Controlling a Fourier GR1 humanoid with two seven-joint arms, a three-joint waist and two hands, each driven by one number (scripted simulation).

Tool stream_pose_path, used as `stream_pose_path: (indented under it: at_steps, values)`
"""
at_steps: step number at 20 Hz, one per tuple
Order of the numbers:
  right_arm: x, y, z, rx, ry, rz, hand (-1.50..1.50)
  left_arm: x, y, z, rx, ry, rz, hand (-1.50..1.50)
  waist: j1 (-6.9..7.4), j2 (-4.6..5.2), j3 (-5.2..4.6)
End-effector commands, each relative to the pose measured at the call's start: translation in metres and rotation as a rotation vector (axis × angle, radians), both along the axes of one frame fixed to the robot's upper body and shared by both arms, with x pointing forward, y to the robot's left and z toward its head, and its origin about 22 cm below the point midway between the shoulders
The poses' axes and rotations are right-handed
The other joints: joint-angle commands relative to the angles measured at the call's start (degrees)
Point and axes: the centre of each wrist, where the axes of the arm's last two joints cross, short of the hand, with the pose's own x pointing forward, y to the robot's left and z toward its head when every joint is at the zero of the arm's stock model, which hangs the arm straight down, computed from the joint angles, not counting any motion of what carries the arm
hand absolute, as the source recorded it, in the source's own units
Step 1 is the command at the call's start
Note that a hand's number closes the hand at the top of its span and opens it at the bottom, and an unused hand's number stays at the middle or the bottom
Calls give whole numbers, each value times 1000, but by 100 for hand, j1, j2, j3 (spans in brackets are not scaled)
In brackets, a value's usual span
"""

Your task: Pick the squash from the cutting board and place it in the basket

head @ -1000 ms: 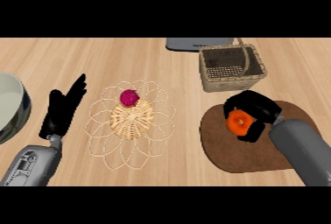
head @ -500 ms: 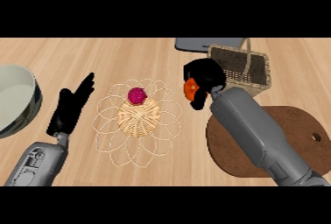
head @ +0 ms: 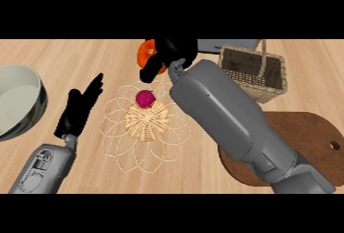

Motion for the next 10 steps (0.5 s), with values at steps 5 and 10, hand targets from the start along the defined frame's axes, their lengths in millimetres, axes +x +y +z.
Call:
stream_pose_path:
  at_steps: [5,10]
  values:
    - [-36,55,124,239,-200,-73,150,7,-6,4,-7,1,35,0,-274,-2,1]
    - [-43,68,182,255,-230,-137,150,-2,11,7,-4,2,68,0,-343,-13,3]
